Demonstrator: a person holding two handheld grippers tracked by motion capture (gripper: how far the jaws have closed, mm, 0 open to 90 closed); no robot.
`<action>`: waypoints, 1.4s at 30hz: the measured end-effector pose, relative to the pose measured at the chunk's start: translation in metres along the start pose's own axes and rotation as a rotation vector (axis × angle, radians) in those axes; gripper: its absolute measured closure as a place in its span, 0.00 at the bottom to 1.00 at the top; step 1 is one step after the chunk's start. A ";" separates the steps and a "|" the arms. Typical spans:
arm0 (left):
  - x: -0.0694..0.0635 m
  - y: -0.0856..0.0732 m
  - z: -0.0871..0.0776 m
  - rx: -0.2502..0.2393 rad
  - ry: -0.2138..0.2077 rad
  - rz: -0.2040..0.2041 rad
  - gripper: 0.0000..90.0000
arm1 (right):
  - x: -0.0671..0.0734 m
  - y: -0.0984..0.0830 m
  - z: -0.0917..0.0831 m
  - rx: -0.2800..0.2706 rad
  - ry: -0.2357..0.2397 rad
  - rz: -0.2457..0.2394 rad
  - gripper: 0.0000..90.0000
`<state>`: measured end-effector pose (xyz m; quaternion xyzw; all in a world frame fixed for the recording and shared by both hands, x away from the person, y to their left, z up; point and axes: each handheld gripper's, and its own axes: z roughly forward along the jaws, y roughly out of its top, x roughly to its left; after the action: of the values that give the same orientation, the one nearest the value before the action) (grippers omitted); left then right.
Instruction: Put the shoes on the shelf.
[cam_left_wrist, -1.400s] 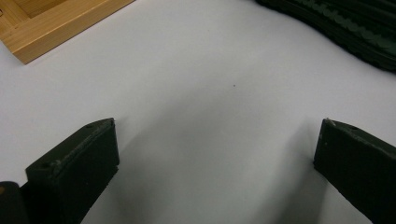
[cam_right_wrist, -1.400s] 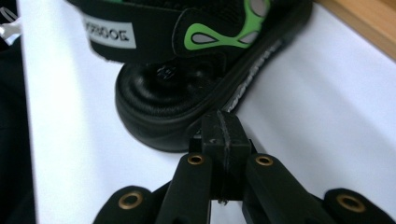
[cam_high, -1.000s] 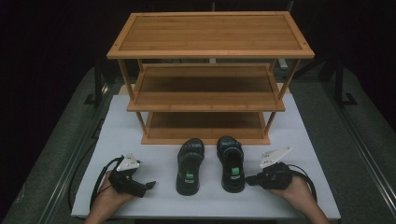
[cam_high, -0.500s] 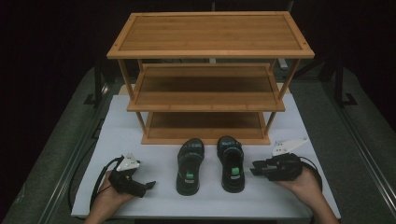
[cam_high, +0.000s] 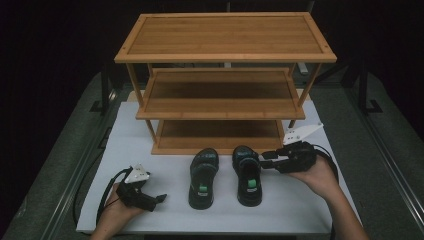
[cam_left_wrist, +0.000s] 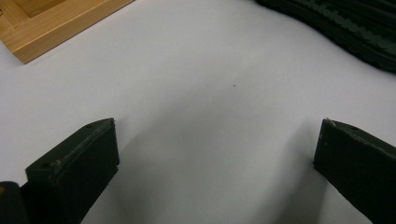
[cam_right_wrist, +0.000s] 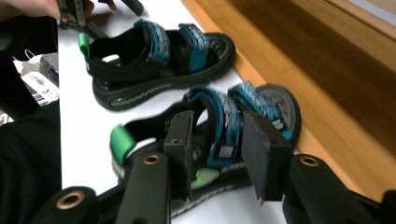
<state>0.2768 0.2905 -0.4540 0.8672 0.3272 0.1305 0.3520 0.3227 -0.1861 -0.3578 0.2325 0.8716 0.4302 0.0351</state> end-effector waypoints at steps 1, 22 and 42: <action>0.000 0.000 0.000 0.000 0.000 0.000 0.00 | -0.002 0.003 0.003 -0.003 0.006 -0.007 0.69; 0.000 0.000 0.000 0.002 -0.001 0.000 0.00 | -0.007 0.015 0.055 0.072 0.056 -0.042 0.74; -0.014 0.046 -0.016 -0.093 -0.126 0.045 0.00 | 0.009 0.035 0.084 0.085 0.164 -0.086 0.73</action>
<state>0.2810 0.2651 -0.4108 0.8635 0.2786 0.0987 0.4086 0.3496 -0.1025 -0.3827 0.1602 0.8981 0.4085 -0.0279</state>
